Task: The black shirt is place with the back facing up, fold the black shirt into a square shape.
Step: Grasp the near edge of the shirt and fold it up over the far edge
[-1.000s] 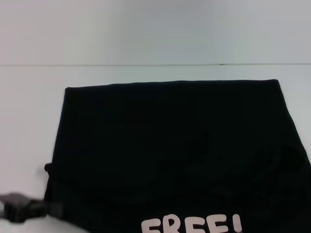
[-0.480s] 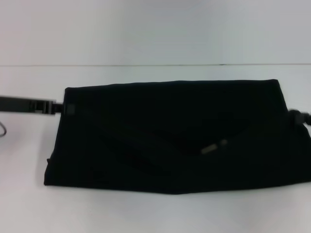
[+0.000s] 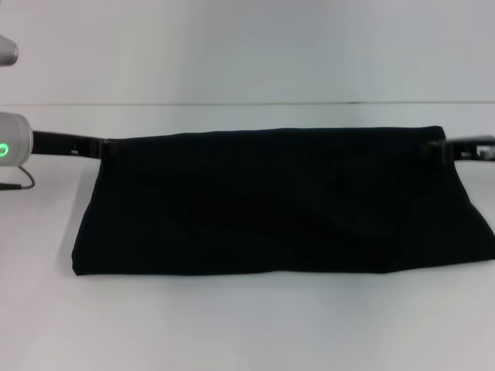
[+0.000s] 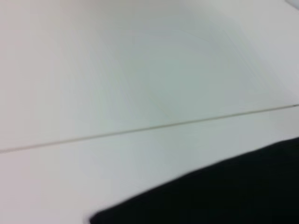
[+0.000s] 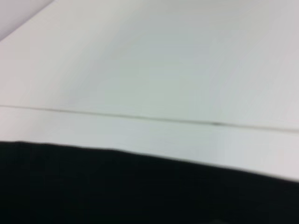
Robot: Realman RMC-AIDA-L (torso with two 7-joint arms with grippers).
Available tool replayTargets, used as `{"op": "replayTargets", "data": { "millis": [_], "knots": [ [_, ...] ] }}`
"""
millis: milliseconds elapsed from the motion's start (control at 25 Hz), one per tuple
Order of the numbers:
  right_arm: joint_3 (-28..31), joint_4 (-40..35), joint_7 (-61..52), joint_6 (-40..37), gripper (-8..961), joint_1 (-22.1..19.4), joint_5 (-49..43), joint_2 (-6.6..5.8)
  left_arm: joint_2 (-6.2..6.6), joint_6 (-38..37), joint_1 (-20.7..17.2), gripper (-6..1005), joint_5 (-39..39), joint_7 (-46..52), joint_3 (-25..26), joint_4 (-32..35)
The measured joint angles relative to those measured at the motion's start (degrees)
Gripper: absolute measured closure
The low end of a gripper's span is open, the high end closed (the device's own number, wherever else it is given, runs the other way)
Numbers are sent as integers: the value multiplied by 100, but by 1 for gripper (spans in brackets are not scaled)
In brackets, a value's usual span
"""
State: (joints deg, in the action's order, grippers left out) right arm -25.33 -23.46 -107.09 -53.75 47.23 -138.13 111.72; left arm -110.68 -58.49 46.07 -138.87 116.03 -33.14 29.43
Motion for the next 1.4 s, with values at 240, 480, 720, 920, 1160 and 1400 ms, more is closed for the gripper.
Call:
{"op": "replayTargets", "data": {
  "millis": [240,480,720,920,1160,1400],
  "knots": [
    [-35,2,-168,407,933,311,22,21,5,226,99,998,0,-1,-54,16],
    [-50,-23,-321,521,932,437,24,-65,64,396,119,998,-1,22,-37,60],
    [-51,-22,-548,713,932,430,14,-122,83,649,121,999,-23,64,-54,73],
    [-52,0,-574,784,932,399,24,-146,83,746,139,999,-50,66,-63,73],
    [-52,-15,-576,804,932,452,24,-164,82,786,165,989,-53,69,-70,72],
    [-60,-19,-577,836,932,469,23,-184,82,853,212,977,-53,69,-70,70]
  ]
}}
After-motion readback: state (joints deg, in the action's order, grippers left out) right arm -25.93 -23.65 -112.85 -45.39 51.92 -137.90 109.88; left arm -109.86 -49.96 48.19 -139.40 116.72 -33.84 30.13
